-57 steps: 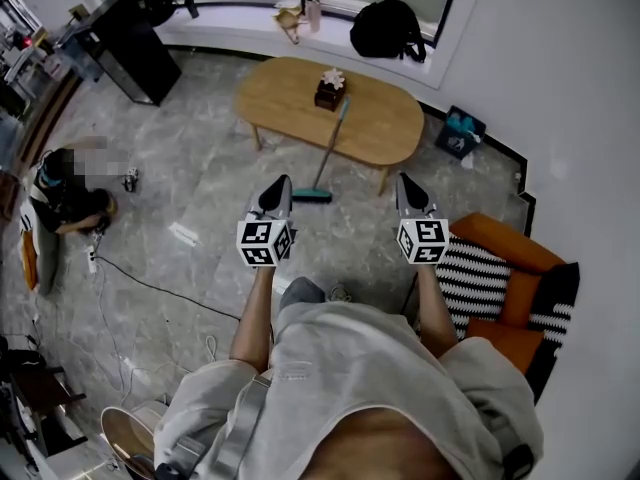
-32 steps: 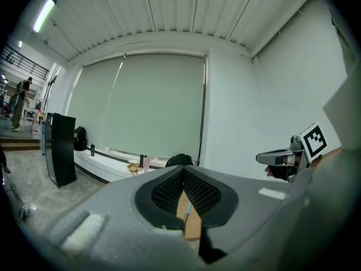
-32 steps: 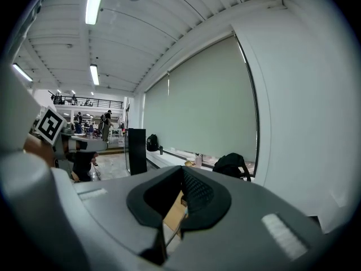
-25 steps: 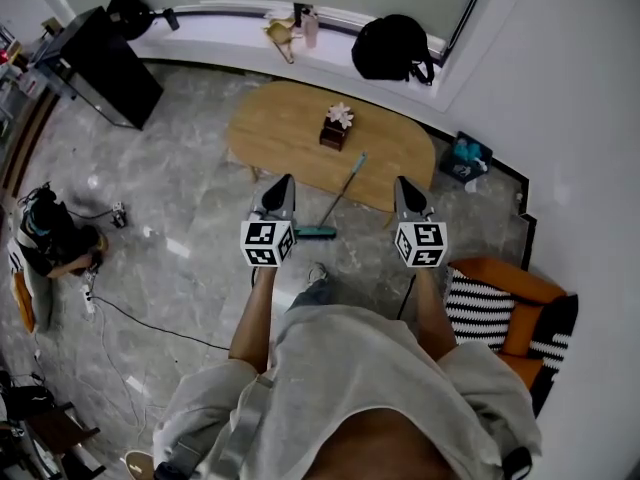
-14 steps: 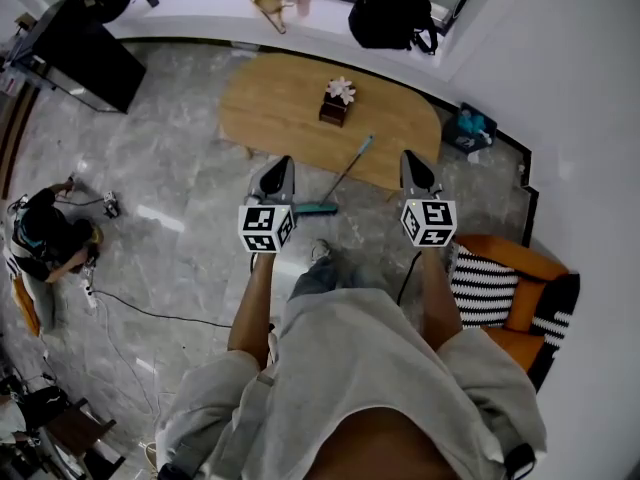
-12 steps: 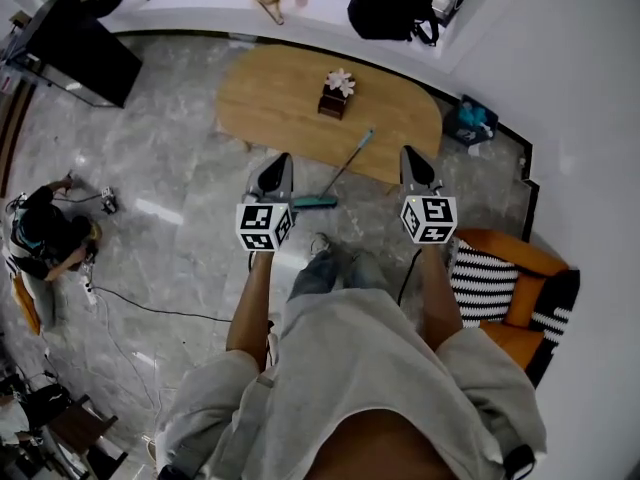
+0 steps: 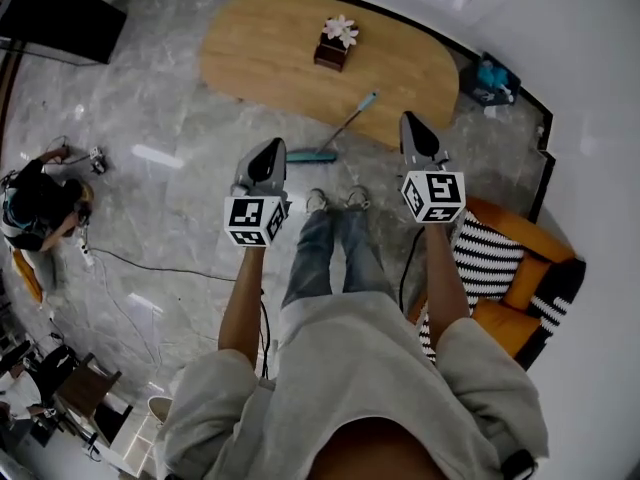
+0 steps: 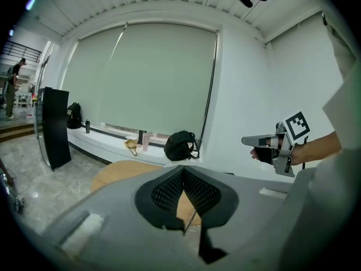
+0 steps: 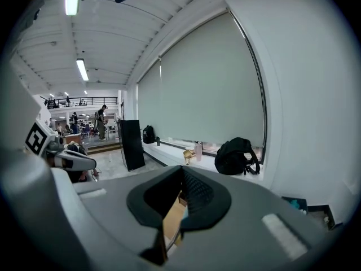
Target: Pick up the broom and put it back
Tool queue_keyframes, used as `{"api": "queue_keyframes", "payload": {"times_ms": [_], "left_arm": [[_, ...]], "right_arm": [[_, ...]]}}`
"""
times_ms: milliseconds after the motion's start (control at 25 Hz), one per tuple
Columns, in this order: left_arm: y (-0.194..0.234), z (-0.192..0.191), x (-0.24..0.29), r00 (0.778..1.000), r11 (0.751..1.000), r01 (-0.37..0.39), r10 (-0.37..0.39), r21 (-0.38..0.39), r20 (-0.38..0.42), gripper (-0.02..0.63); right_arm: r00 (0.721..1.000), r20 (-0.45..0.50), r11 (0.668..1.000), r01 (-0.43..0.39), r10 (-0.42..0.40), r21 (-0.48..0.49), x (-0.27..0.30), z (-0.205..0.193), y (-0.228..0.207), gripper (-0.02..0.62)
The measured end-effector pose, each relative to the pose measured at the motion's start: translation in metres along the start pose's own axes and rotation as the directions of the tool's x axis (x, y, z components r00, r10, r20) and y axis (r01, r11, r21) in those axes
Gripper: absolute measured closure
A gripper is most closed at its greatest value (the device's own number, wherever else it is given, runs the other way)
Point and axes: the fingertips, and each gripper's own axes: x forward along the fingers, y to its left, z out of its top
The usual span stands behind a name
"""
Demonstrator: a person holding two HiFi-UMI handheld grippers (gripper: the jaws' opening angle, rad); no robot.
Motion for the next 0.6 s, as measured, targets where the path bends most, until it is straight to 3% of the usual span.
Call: {"api": "queue_keyframes", "payload": {"times_ms": [600], "left_arm": [[-0.01, -0.116, 0.06, 0.996, 0.997, -0.044, 0.039, -0.064, -0.08, 0.606]], "right_arm": [[0.985, -0.143, 0.993, -0.081, 0.093, 0.09, 0.018, -0.15, -0.007, 0.595]]}}
